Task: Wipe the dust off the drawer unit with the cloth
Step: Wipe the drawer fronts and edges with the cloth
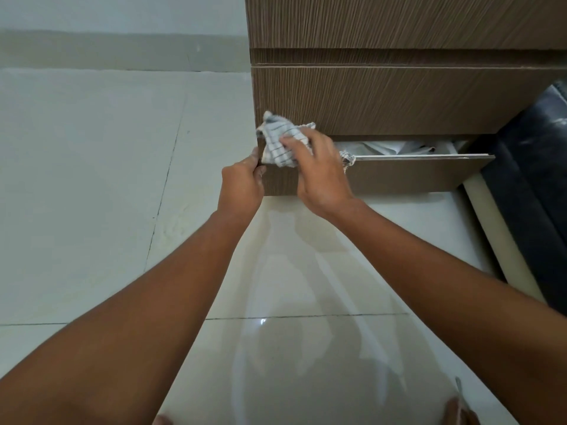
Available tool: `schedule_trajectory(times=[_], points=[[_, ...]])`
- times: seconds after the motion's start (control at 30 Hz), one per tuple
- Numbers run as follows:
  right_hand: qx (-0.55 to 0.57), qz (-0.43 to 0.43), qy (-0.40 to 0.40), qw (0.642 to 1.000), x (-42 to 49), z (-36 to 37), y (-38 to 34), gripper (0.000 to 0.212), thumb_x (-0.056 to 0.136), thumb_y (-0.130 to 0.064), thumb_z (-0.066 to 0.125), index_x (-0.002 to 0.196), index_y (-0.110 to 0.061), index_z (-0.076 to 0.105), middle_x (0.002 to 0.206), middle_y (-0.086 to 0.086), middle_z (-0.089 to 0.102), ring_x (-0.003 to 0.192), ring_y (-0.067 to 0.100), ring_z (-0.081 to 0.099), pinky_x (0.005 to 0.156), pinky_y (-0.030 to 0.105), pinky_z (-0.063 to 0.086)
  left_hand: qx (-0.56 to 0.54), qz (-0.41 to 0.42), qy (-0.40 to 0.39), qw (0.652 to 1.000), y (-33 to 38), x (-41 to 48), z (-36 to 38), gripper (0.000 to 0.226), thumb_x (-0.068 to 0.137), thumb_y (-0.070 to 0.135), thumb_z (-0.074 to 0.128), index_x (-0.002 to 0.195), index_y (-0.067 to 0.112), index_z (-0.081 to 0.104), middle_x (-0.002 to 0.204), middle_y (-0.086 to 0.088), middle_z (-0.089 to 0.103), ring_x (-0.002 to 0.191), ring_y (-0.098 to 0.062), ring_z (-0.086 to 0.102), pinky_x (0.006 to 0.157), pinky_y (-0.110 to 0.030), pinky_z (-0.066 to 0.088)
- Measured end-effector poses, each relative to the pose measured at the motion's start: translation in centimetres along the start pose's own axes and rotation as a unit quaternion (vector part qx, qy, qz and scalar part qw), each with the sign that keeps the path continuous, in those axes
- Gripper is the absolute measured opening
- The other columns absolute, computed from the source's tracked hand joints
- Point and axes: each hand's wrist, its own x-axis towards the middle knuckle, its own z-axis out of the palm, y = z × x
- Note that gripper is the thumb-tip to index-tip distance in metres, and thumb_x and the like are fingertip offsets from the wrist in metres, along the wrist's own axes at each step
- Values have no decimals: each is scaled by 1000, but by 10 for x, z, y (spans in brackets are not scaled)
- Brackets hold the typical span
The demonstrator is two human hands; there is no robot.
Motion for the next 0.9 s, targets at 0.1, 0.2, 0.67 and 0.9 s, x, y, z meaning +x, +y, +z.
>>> schedule_trajectory(times=[0.1, 0.2, 0.67, 0.9], points=[[-77, -19, -38, 996, 2, 19, -5, 49, 91, -18, 54, 140, -22, 55, 141, 17, 52, 125, 38, 50, 105, 53, 42, 30, 7, -19, 999, 1, -1, 1, 31, 93, -8, 47, 117, -4, 67, 89, -17, 73, 79, -32, 68, 69, -11, 32], [-109, -9, 1, 994, 2, 35, -6, 36, 98, -32, 52, 133, -27, 61, 129, 13, 61, 114, 33, 57, 99, 47, 42, 63, 0, -24, 998, 1, -2, 4, 43, 95, -4, 46, 137, 2, 57, 92, -13, 73, 78, -22, 64, 69, -15, 35], [-116, -23, 134, 984, -25, 9, 71, 28, 91, -12, 57, 116, -19, 66, 110, 19, 66, 98, 37, 62, 84, 42, 46, 0, -36, -13, 999, 10, -6, 13, 58, 97, -14, 42, 152, 3, 38, 142, -20, 57, 121, -29, 64, 91, 8, 28], [-135, 54, 127, 981, -63, -48, 158, 36, 91, -3, 57, 122, -15, 70, 122, 20, 64, 110, 37, 58, 94, 43, 44, -12, -34, 17, 999, 11, -10, 18, 51, 100, -8, 43, 149, 2, 43, 129, -26, 64, 114, -34, 68, 93, -7, 34]])
